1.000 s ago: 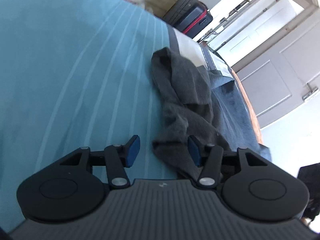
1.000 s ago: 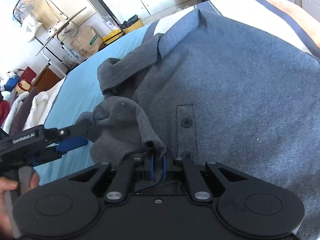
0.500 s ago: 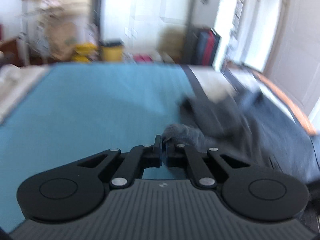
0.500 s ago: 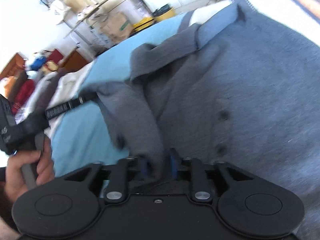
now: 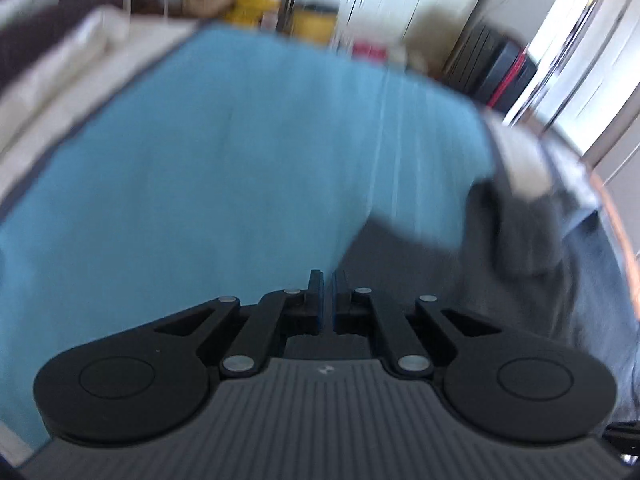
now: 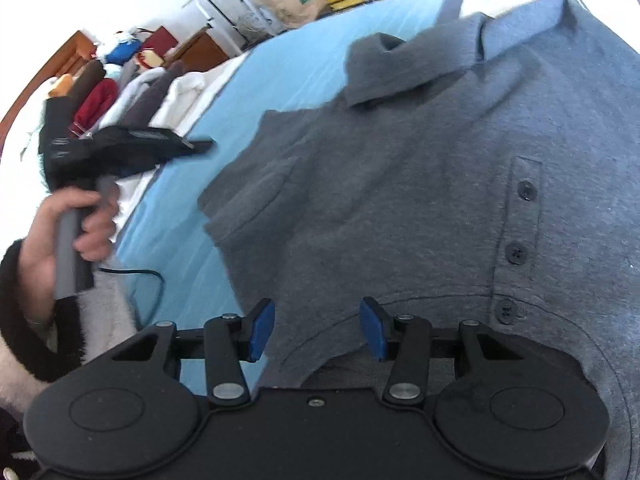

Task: Fold clothes

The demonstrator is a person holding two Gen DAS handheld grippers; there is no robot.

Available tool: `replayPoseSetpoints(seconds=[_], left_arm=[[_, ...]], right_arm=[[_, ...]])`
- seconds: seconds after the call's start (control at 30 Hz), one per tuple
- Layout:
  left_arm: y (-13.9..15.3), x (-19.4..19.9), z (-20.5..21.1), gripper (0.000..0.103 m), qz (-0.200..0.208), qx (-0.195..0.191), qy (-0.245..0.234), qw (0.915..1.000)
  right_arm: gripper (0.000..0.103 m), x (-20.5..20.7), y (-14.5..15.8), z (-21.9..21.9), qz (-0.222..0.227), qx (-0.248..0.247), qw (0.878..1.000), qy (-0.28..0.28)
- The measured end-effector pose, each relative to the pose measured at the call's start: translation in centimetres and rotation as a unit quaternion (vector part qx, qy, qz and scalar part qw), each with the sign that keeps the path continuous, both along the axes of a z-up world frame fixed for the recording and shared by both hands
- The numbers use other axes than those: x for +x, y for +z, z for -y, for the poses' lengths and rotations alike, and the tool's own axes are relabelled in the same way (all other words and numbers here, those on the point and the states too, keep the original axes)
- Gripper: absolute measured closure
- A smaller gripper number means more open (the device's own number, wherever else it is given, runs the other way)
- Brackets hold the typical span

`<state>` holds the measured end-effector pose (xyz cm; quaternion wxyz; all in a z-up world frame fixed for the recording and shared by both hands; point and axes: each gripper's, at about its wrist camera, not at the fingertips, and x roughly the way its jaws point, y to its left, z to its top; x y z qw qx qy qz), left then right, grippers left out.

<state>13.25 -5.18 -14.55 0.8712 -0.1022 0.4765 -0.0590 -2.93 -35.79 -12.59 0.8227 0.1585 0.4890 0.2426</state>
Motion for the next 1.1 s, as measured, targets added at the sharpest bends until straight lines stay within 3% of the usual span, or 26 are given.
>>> replayPoseSetpoints(seconds=[0.07,0.1,0.17,0.23,0.27,0.33,0.4,0.47,0.5,0.53,0.57,0.6,0.63,0.67,0.77,0.8,0.87,0.93,1.0,1.07,1.1], left_arm=[[-0.7,-0.1,0.7,0.079,-0.027,0.027,-0.026,0.9989],[-0.7,-0.7,1.2,0.061,-0.028,0.043,-0.049,0.9975],[-0.6,-2.2,2.4,0.051,-0.022,0.076,-0.099,0.992],[-0.6,-3.0,3.3,0.028,-0.008,0.111,-0.12,0.9865],[-0.7,-2.9,3.8,0.023,-0.012,0.12,-0.121,0.9853],[-1.2,-1.9,3.8,0.017,-0.044,0.1,-0.099,0.9891],[-1.4,-1.0,2.4,0.015,-0.064,0.042,-0.056,0.9955],[-1.2,-0.7,0.7,0.018,-0.06,-0.016,-0.01,0.998],[-1.1,-0.7,0.5,0.039,-0.052,-0.016,-0.01,0.9985],[-0.9,-0.7,0.7,0.095,-0.039,0.013,-0.02,0.999],[-0.5,-0.8,0.8,0.099,-0.022,0.02,-0.025,0.9992],[-0.1,-1.0,0.4,0.1,-0.008,0.0,-0.021,0.9998],[0.6,-1.1,0.0,0.1,0.008,-0.02,-0.012,0.9997],[1.4,-1.4,-0.2,0.1,0.032,-0.015,-0.002,0.9994],[4.0,-2.6,-0.6,0.1,0.107,0.015,0.017,0.994],[4.3,-2.8,-0.6,0.099,0.112,0.014,0.016,0.9935],[4.2,-3.0,-0.6,0.099,0.104,0.015,0.011,0.9944],[3.7,-3.0,-0.5,0.099,0.094,0.033,0.014,0.995],[3.7,-2.8,-0.4,0.099,0.094,0.047,0.021,0.9942],[3.5,-2.3,-0.7,0.099,0.084,0.035,0.031,0.9953],[3.1,-2.0,-0.8,0.099,0.074,0.025,0.034,0.9963]], right_arm=[[0.05,-1.0,0.9,-1.3,0.023,-0.015,0.999,0.024],[0.048,-1.4,1.4,-2.0,0.037,-0.024,0.998,0.04],[0.039,-2.4,2.6,-3.4,0.069,-0.053,0.994,0.071],[0.037,-3.4,3.4,-4.5,0.101,-0.087,0.986,0.097],[0.037,-3.7,3.7,-5.0,0.114,-0.102,0.983,0.104],[0.034,-3.8,3.7,-5.7,0.13,-0.132,0.977,0.1],[0.033,-3.7,3.1,-6.7,0.151,-0.18,0.968,0.083],[0.033,-3.4,2.2,-7.5,0.152,-0.2,0.965,0.081],[0.033,-3.1,1.7,-7.8,0.143,-0.203,0.965,0.086],[0.033,-2.8,0.9,-8.1,0.132,-0.214,0.963,0.099],[0.033,-2.7,0.2,-8.7,0.129,-0.234,0.956,0.12],[0.033,-2.8,-0.6,-9.3,0.128,-0.258,0.947,0.141],[0.03,-3.2,-1.1,-9.8,0.142,-0.282,0.935,0.16],[0.03,-3.6,-1.2,-10.1,0.159,-0.296,0.926,0.169],[0.031,-3.6,-0.7,-9.9,0.155,-0.288,0.931,0.161],[0.033,-3.5,-0.4,-9.6,0.153,-0.282,0.934,0.156],[0.049,-3.3,-0.2,-9.1,0.154,-0.281,0.935,0.149],[0.095,-3.1,0.0,-8.7,0.157,-0.282,0.936,0.142],[0.096,-3.2,0.7,-8.5,0.166,-0.268,0.938,0.143],[0.096,-4.2,1.9,-8.7,0.206,-0.231,0.938,0.155],[0.103,-4.6,2.6,-8.7,0.219,-0.21,0.94,0.157]])
